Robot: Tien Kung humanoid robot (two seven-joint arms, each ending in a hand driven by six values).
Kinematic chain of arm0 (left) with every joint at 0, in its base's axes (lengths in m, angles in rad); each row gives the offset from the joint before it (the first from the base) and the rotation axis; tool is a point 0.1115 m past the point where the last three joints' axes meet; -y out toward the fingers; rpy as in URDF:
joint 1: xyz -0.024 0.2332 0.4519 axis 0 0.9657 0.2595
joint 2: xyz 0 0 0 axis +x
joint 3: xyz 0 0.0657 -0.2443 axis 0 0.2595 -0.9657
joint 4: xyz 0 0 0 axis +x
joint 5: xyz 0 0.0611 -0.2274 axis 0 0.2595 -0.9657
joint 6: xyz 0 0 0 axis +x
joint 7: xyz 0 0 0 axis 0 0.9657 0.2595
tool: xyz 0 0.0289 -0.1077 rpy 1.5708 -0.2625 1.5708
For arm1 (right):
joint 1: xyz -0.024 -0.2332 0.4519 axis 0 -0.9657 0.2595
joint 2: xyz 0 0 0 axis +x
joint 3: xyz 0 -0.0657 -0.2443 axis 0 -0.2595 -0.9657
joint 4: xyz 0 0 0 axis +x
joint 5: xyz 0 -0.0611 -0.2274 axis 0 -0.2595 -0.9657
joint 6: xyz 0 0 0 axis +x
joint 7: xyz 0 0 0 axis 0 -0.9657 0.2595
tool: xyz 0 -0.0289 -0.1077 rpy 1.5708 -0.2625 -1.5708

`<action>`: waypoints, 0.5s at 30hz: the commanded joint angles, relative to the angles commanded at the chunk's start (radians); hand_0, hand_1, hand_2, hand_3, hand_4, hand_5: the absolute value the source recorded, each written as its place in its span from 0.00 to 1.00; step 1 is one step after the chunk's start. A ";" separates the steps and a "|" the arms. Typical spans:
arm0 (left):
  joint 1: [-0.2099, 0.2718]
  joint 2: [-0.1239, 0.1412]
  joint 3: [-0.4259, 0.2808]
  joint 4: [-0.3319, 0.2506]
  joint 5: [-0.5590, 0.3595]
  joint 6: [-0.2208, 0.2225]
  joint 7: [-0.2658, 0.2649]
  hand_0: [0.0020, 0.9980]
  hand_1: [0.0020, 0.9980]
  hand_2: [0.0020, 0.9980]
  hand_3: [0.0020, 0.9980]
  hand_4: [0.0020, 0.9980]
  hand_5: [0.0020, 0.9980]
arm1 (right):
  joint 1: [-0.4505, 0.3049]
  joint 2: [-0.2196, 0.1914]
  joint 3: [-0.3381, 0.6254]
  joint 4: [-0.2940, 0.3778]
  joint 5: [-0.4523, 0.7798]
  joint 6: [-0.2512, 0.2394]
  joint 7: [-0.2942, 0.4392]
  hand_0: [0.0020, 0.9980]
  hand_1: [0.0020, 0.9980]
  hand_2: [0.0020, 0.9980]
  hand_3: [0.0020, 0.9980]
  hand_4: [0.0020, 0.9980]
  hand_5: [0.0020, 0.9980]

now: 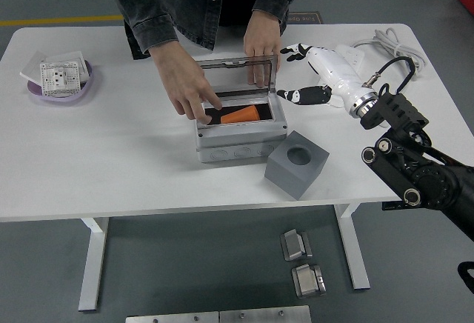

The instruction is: Pick up the cylinder from the cube,place it in the box,flap close box

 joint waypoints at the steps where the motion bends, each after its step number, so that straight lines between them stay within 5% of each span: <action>1: 0.001 0.000 0.000 0.000 -0.001 0.000 0.000 0.73 0.72 0.59 0.79 0.79 0.34 | -0.008 -0.005 0.012 0.017 -0.004 0.002 -0.002 0.83 0.74 0.70 0.79 0.89 0.30; 8: 0.002 0.001 0.004 0.001 -0.003 0.000 0.000 0.73 0.73 0.59 0.79 0.79 0.34 | -0.021 -0.022 0.031 0.086 0.008 0.009 -0.007 0.83 0.73 0.70 0.79 0.89 0.31; 15: -0.003 0.003 0.009 0.000 -0.004 0.000 -0.001 0.73 0.72 0.59 0.79 0.79 0.34 | 0.089 0.008 -0.043 0.016 0.047 0.028 -0.010 0.83 0.73 0.70 0.78 0.89 0.31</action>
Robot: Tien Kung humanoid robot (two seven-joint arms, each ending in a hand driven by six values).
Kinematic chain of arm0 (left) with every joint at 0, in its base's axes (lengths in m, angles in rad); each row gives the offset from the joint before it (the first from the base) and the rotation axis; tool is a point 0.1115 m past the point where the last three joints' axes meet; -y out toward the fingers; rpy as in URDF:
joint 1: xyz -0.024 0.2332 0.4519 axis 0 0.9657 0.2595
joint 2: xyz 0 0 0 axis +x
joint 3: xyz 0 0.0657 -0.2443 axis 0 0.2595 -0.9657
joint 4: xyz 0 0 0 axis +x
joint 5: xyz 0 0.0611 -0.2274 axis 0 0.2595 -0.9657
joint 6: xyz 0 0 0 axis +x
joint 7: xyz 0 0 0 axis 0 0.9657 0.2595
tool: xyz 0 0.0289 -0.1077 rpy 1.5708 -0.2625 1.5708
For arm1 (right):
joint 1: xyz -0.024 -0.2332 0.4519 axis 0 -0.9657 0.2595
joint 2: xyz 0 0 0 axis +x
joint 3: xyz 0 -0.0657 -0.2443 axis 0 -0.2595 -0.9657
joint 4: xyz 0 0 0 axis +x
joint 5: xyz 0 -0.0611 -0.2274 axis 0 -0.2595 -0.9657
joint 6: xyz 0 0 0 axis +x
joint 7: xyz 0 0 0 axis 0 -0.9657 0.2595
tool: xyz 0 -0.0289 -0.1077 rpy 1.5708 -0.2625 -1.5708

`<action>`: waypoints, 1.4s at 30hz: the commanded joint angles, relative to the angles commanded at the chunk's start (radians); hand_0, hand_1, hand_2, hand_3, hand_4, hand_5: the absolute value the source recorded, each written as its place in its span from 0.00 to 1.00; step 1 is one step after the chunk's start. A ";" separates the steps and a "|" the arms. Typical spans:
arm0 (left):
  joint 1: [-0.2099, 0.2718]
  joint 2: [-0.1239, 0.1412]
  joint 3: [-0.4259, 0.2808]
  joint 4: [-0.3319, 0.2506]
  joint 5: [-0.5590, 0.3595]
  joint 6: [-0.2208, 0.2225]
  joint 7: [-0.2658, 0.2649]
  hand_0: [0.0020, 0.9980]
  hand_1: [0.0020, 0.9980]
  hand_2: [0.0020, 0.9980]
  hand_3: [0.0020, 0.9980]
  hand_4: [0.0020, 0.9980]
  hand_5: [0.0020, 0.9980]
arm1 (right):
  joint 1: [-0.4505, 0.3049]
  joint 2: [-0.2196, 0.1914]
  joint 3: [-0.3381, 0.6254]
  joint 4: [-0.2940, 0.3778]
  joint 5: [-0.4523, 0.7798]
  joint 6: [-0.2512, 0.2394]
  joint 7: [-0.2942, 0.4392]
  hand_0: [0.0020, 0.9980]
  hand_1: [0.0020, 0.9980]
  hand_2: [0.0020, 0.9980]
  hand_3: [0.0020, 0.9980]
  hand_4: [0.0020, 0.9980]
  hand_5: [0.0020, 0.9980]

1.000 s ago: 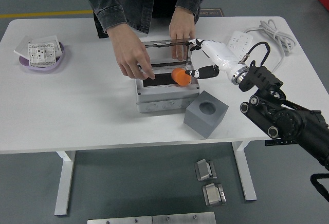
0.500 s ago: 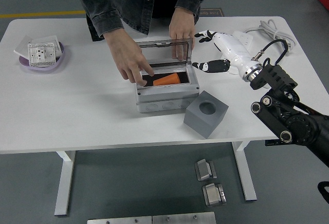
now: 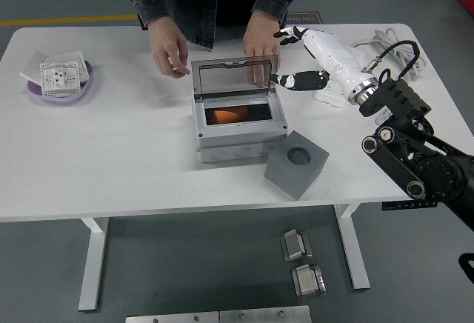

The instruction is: Pick up the cylinder from the cube,place it in the box,flap close box

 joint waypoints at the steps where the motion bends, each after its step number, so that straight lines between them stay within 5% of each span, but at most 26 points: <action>1: -0.001 0.001 0.001 0.000 0.000 0.000 0.000 0.73 0.73 0.59 0.79 0.78 0.35 | 0.021 0.008 -0.014 -0.018 0.009 0.004 0.000 0.84 0.73 0.70 0.78 0.88 0.32; 11: -0.003 0.003 0.020 0.003 -0.015 0.000 0.000 0.73 0.72 0.59 0.79 0.78 0.35 | 0.226 0.110 -0.171 -0.220 0.134 0.017 0.023 0.85 0.75 0.71 0.78 0.90 0.40; 12: -0.005 0.004 0.022 0.004 -0.016 0.000 0.000 0.73 0.72 0.59 0.79 0.78 0.35 | 0.249 0.124 -0.194 -0.249 0.155 0.016 0.027 0.86 0.75 0.73 0.79 0.94 0.55; 28: -0.033 0.019 0.039 -0.002 -0.011 0.001 0.000 0.73 0.73 0.60 0.79 0.78 0.35 | 0.382 0.223 -0.538 -0.577 0.483 0.017 0.082 0.86 0.76 0.74 0.79 0.96 0.57; 35: -0.035 0.019 0.038 -0.003 -0.008 0.001 0.000 0.73 0.72 0.59 0.79 0.79 0.35 | 0.380 0.239 -0.624 -0.592 0.542 0.015 0.088 0.87 0.76 0.74 0.80 0.97 0.57; 42: -0.028 0.014 0.028 -0.002 -0.003 0.001 0.000 0.73 0.73 0.60 0.79 0.79 0.35 | 0.336 0.217 -0.558 -0.494 0.425 0.012 0.080 0.87 0.76 0.75 0.81 0.97 0.59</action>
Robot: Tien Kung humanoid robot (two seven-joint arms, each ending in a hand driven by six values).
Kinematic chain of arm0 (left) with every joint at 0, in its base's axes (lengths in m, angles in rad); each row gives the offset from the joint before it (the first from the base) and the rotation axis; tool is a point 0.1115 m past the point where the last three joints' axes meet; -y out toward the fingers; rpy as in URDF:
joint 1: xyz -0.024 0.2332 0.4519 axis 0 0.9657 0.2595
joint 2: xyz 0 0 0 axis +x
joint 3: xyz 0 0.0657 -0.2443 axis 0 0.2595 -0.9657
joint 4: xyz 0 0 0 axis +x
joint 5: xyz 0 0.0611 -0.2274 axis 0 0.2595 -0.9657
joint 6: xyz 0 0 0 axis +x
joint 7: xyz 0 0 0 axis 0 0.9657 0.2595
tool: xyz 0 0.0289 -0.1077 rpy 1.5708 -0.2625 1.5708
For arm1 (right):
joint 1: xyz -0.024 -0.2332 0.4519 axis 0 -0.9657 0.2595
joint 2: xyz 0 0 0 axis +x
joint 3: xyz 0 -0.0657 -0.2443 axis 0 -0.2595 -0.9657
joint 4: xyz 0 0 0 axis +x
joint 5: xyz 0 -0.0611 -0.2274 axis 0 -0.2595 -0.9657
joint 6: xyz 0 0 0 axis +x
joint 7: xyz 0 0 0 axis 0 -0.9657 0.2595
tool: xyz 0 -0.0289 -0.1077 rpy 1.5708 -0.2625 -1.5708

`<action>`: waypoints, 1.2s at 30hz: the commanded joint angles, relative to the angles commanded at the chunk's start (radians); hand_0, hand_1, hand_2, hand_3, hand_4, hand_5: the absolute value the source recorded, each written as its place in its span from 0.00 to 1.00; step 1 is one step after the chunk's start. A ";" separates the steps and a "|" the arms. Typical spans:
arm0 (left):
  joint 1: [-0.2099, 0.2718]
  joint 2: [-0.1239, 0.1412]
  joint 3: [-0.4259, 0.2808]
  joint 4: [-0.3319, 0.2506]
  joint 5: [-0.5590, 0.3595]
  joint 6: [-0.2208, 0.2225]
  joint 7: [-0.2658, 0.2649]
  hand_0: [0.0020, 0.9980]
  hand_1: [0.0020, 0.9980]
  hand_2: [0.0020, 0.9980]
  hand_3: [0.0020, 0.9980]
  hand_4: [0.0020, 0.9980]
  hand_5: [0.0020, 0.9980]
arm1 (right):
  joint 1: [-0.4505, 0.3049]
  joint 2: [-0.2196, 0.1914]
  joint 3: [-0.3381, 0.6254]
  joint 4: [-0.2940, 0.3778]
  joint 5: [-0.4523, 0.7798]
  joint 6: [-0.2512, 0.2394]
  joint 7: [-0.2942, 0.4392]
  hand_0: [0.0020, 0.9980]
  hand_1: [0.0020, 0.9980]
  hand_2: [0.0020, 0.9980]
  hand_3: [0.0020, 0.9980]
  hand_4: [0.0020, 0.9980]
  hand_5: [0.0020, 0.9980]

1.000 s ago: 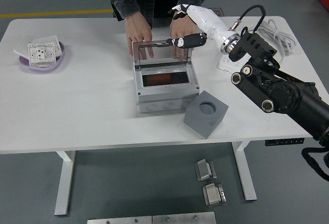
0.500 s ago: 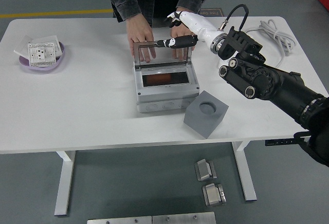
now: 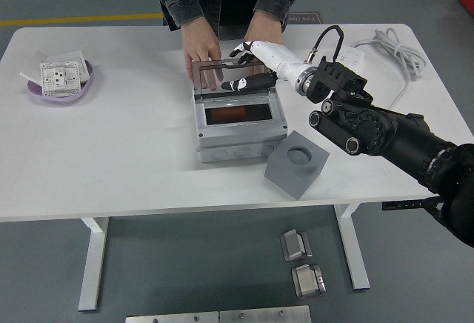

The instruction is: Pick up the cylinder from the cube,place it in the box,flap close box

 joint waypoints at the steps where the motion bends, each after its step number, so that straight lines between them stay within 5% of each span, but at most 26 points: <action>1: 0.001 -0.001 -0.002 0.000 0.001 0.000 0.000 0.73 0.73 0.60 0.79 0.79 0.35 | -0.009 -0.007 0.013 0.018 -0.021 0.000 -0.002 0.87 0.77 0.75 0.81 0.97 0.59; 16: 0.013 -0.009 -0.041 -0.005 0.024 0.000 -0.001 0.73 0.73 0.60 0.79 0.79 0.35 | -0.132 -0.126 0.144 0.284 -0.253 0.018 -0.048 0.87 0.76 0.75 0.82 0.98 0.61; 36: 0.022 -0.012 -0.058 -0.006 0.031 0.000 -0.002 0.73 0.73 0.60 0.79 0.79 0.35 | -0.250 -0.211 0.213 0.456 -0.362 0.036 -0.087 0.86 0.75 0.76 0.83 0.99 0.62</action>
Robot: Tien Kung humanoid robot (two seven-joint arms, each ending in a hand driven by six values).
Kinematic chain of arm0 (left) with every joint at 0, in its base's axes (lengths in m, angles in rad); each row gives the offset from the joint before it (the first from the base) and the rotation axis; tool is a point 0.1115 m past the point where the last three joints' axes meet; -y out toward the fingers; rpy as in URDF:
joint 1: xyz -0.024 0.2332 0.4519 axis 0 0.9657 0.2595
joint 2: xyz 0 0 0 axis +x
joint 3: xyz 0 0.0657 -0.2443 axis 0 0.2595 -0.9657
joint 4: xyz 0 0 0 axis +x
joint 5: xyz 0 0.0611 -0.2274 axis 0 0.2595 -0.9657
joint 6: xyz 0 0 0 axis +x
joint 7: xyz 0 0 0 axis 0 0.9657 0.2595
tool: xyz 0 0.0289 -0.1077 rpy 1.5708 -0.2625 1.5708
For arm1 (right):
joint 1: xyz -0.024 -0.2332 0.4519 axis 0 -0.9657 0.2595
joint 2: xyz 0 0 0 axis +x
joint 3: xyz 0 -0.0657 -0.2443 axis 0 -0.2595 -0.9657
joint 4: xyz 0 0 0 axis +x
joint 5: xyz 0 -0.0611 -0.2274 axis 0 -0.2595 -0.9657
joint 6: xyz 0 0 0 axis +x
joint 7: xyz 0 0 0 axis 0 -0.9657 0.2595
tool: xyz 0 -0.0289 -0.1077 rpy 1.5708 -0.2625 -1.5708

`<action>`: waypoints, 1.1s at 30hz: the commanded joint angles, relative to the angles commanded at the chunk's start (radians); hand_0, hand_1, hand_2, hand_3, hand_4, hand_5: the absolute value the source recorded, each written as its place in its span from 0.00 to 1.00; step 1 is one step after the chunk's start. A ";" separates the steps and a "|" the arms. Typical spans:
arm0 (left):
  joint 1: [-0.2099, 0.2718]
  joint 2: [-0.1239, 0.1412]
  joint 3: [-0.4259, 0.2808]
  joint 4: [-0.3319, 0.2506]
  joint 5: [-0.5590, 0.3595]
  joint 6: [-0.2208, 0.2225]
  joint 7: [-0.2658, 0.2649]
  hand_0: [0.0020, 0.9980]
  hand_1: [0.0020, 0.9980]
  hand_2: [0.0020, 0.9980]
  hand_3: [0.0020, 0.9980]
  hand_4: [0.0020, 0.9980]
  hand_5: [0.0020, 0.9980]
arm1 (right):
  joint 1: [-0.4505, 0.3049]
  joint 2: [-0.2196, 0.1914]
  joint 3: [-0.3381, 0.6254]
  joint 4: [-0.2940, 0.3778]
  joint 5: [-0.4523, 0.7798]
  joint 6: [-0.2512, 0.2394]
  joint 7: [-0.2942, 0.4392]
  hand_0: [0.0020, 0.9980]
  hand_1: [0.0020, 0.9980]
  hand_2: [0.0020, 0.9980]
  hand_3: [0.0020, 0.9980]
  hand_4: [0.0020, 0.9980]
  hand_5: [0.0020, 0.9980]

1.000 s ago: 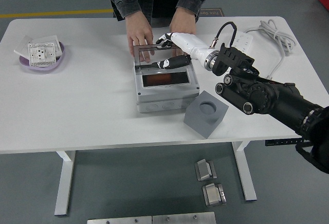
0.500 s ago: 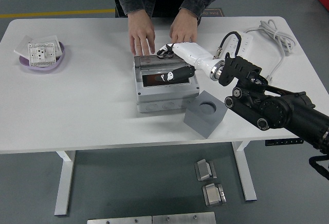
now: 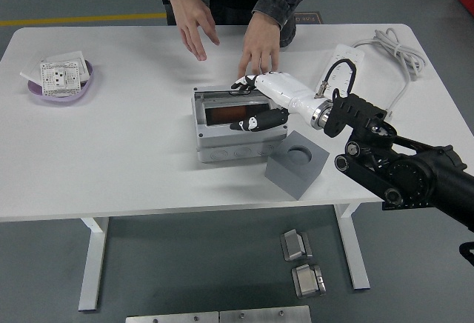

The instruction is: Pick up the cylinder from the cube,place it in the box,flap close box

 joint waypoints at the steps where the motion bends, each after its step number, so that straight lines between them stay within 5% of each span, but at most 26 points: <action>1: 0.001 0.000 0.002 0.001 -0.002 0.000 0.000 0.73 0.73 0.60 0.79 0.79 0.35 | -0.006 -0.001 0.005 0.006 -0.004 0.000 -0.001 0.85 0.75 0.76 0.83 0.99 0.62; 19: 0.025 -0.014 0.082 0.038 -0.079 -0.001 0.004 0.73 0.73 0.60 0.79 0.79 0.35 | -0.122 0.007 0.186 0.114 -0.031 -0.032 0.008 0.85 0.74 0.76 0.84 0.99 0.63; 33: 0.090 -0.094 0.134 0.051 -0.103 -0.017 0.023 0.73 0.73 0.60 0.79 0.79 0.35 | -0.016 0.096 0.024 0.130 0.086 -0.065 0.025 0.84 0.73 0.74 0.83 0.99 0.63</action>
